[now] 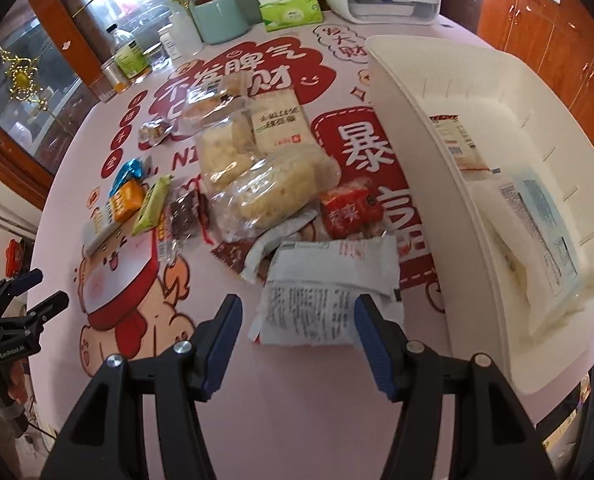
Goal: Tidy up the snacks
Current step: 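Move both tools back over the snack pile, then grasp the OATS protein bar with the left tool while the right tool grasps the white printed bag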
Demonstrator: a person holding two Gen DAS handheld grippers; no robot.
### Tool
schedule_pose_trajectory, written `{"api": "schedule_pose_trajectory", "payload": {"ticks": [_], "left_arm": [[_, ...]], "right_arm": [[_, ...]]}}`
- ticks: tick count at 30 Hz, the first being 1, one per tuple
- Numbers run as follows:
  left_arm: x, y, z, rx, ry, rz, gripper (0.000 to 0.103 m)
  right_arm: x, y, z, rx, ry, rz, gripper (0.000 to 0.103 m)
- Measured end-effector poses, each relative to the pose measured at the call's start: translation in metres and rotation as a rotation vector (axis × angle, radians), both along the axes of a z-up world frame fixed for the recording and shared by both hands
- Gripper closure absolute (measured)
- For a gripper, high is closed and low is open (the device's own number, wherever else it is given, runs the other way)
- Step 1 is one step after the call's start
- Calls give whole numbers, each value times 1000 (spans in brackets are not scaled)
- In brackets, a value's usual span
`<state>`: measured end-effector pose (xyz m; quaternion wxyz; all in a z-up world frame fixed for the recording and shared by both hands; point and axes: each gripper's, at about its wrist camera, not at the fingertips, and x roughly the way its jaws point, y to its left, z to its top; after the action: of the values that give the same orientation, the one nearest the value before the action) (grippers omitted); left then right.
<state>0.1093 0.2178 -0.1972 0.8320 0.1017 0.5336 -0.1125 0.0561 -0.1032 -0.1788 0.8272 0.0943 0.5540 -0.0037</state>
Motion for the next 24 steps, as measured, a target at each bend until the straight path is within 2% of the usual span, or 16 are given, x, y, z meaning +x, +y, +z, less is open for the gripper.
{"api": "schedule_pose_trajectory", "payload": {"ticks": [5, 11, 13, 19, 21, 24], "left_arm": [[33, -11, -11, 77, -18, -59, 10], [70, -25, -30, 111, -2, -110, 10], [79, -26, -38, 114, 18, -115, 10], [94, -26, -54, 104, 77, -120, 10], [97, -25, -55, 81, 94, -119, 13], [100, -24, -55, 25, 130, -131, 29]], "right_arm": [[7, -10, -1, -14, -3, -51, 44], [12, -12, -11, -76, 40, -55, 43], [14, -9, -16, -93, 56, -40, 31], [24, 8, -34, -199, 70, -2, 14], [28, 14, -38, -239, 66, 17, 9], [32, 24, -42, -308, 63, 54, 10]]}}
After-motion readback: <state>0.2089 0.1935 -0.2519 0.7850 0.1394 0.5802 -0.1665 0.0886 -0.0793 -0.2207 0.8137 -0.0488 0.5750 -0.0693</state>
